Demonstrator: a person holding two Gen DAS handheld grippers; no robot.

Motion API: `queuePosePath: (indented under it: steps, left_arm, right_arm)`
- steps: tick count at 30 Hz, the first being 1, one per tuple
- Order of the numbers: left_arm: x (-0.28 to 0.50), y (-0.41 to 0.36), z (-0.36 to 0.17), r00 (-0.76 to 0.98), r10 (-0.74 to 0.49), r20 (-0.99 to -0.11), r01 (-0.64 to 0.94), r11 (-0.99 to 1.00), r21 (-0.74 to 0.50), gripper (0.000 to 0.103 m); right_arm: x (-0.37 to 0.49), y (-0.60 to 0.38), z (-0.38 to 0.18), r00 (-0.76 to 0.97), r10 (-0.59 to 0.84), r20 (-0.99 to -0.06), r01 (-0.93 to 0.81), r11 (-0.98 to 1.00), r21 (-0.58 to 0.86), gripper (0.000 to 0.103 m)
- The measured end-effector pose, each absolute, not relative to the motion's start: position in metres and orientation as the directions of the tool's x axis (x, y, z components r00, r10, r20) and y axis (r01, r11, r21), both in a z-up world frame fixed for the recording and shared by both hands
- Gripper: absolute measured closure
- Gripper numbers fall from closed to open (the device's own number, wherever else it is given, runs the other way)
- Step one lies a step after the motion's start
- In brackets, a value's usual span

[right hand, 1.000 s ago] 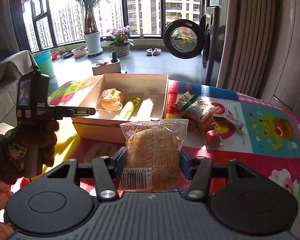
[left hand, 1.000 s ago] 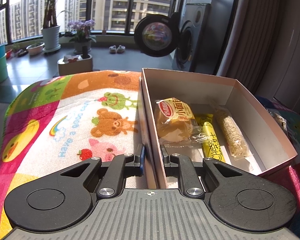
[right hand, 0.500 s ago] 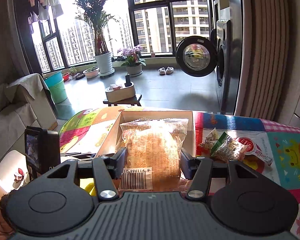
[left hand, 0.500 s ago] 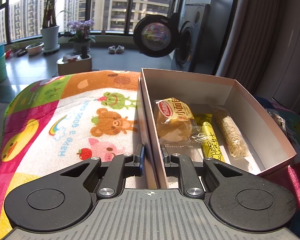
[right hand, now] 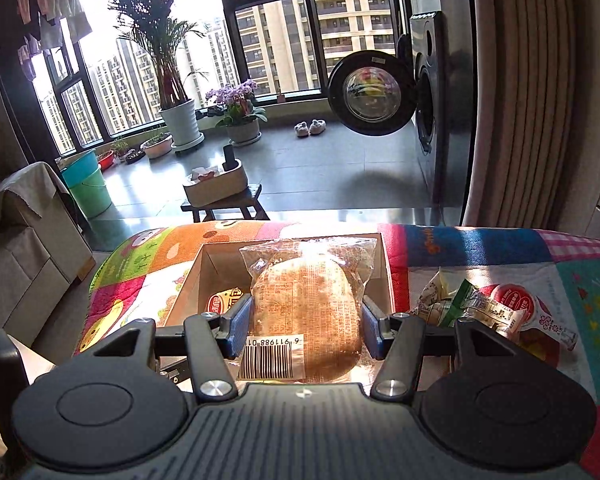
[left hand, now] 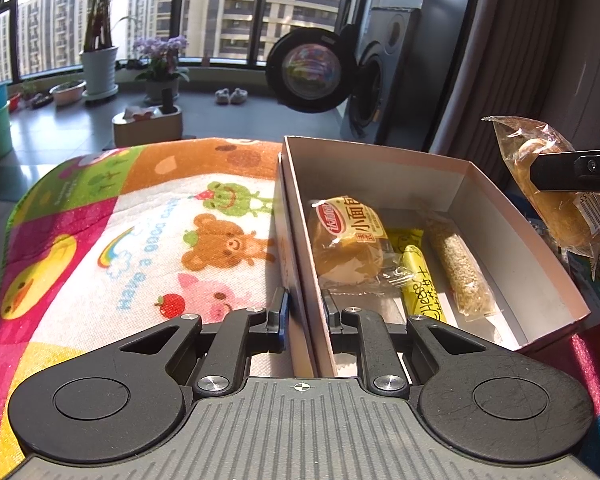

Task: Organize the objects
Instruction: 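Carry the bread loaf into the box and open the right gripper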

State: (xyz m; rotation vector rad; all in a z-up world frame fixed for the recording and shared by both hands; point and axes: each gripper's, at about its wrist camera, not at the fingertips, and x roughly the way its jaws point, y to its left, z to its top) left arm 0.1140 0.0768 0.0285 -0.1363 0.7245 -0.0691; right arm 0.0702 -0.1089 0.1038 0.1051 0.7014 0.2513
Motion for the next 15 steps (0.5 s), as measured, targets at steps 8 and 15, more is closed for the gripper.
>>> queuePosePath:
  steps: [8, 15]
  left_arm:
    - [0.113, 0.077, 0.028, 0.749, -0.110, -0.653, 0.014, 0.989, -0.150, 0.085]
    - [0.113, 0.077, 0.028, 0.749, -0.107, -0.653, 0.015, 0.989, -0.146, 0.085]
  right_arm:
    - [0.070, -0.112, 0.091, 0.731, 0.281, -0.622, -0.194, 0.959, 0.206, 0.037]
    - [0.061, -0.130, 0.086, 0.737, 0.251, -0.627, -0.159, 0.967, 0.200, 0.035]
